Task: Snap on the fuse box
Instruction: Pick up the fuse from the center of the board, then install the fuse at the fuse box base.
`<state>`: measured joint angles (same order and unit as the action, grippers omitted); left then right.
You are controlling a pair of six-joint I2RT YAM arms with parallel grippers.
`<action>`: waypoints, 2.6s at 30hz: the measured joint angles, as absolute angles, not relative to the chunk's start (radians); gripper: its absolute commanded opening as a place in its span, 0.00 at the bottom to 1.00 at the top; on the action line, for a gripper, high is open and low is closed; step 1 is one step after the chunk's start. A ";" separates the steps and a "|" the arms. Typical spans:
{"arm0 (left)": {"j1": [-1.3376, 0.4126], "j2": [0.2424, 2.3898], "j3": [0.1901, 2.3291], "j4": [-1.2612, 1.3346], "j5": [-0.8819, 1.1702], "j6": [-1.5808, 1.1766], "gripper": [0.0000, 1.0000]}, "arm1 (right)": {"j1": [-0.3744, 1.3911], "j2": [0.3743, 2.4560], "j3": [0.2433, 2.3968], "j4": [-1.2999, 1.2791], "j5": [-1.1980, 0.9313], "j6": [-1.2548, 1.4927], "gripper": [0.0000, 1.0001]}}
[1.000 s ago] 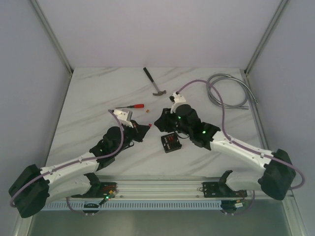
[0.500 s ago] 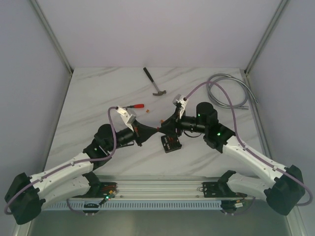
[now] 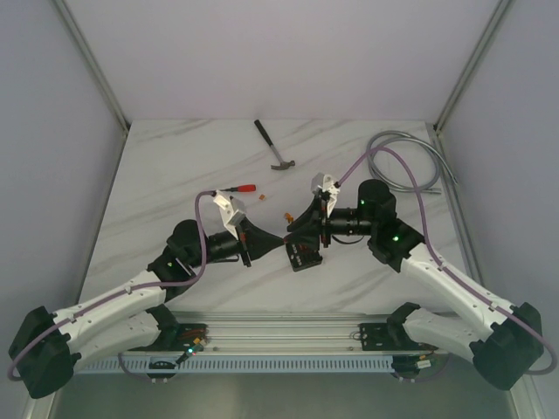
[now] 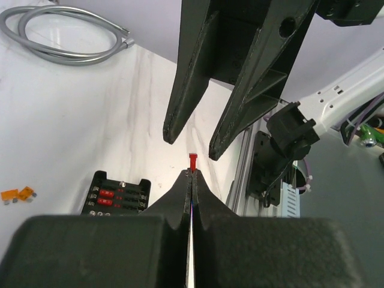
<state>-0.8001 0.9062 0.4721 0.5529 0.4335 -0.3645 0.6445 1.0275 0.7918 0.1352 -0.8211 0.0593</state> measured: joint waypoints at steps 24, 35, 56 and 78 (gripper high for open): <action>-0.799 0.908 0.472 0.604 0.498 -0.384 0.00 | 0.636 1.037 0.792 0.102 -0.943 -0.008 0.12; -0.798 0.926 0.472 0.602 0.472 -0.389 0.29 | 0.628 1.037 0.784 0.089 -0.933 -0.012 0.00; -0.763 0.935 0.472 0.309 -0.263 -0.517 0.94 | 0.716 1.140 0.773 -0.182 -0.093 0.224 0.00; -0.725 0.989 0.472 0.198 -0.372 -0.629 1.00 | 0.850 1.421 0.823 -0.232 0.274 0.337 0.00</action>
